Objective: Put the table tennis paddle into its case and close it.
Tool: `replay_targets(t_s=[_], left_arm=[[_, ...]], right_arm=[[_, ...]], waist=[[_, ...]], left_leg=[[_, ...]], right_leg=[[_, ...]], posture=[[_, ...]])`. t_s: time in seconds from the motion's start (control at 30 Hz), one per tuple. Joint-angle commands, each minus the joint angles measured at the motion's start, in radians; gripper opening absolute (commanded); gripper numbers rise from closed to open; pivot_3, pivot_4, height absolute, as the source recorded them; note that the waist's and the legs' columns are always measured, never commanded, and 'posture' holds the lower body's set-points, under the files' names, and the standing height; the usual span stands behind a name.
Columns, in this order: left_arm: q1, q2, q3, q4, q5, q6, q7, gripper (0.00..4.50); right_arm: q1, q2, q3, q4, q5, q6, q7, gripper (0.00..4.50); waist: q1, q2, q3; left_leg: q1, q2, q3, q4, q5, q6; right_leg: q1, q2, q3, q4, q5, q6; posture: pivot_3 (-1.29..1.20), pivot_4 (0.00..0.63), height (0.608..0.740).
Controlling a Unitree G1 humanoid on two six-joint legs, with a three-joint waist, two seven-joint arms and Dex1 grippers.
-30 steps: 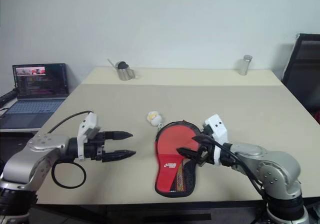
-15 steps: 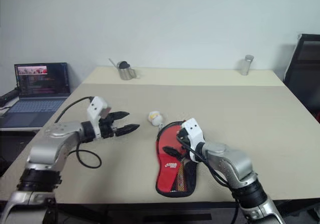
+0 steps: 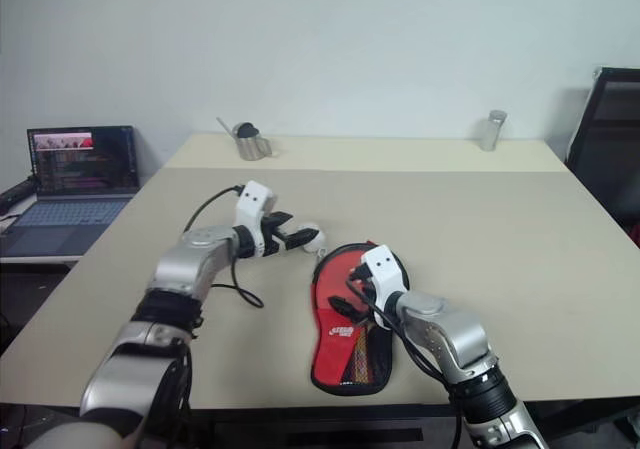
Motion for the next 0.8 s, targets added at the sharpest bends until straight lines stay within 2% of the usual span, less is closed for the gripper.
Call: replay_targets(t_s=[0.03,0.13,0.27,0.67,0.8], left_arm=[[-0.095,-0.032,0.001,0.182,0.047,-0.090,0.039,4.49],[-0.163,-0.071,0.017,0.345,0.072,-0.146,0.094,4.49],[-0.213,-0.105,0.023,0.465,0.099,-0.186,0.137,4.49],[-0.222,-0.161,0.023,0.533,0.148,-0.190,0.123,4.49],[-0.198,-0.151,0.022,0.529,0.162,-0.189,0.115,3.24]], right_arm=[[0.006,0.020,-0.021,-0.024,-0.005,0.003,-0.005,4.50],[0.015,0.032,-0.020,-0.032,-0.013,0.005,-0.008,4.50],[0.022,0.042,-0.023,-0.036,-0.019,0.005,-0.015,4.50],[0.032,0.054,-0.054,-0.040,-0.037,0.004,-0.031,4.50],[0.030,0.039,-0.063,-0.049,-0.052,-0.016,-0.026,4.50]], waist=[[-0.001,0.000,0.000],[-0.001,0.000,0.000],[-0.001,0.000,0.000],[0.000,-0.001,0.000],[0.002,-0.001,-0.001]], left_leg=[[0.000,0.000,0.000,0.000,0.000,0.000],[0.000,0.000,0.000,0.000,0.000,0.000],[0.000,0.000,0.000,0.000,0.000,0.000],[0.000,-0.001,0.000,0.000,0.000,0.000],[0.000,-0.001,0.000,0.000,0.000,0.000]], right_leg=[[0.000,0.000,0.000,0.000,0.000,0.000],[0.000,0.000,0.000,0.000,0.000,0.000],[0.000,0.000,0.000,0.000,0.000,0.000],[0.000,0.000,0.000,0.000,0.000,0.000],[0.000,0.000,0.000,0.000,0.000,0.000]], posture=[[0.00,0.150,0.740],[0.00,0.150,0.740],[0.00,0.150,0.740],[0.00,0.150,0.740],[0.00,0.150,0.740]])
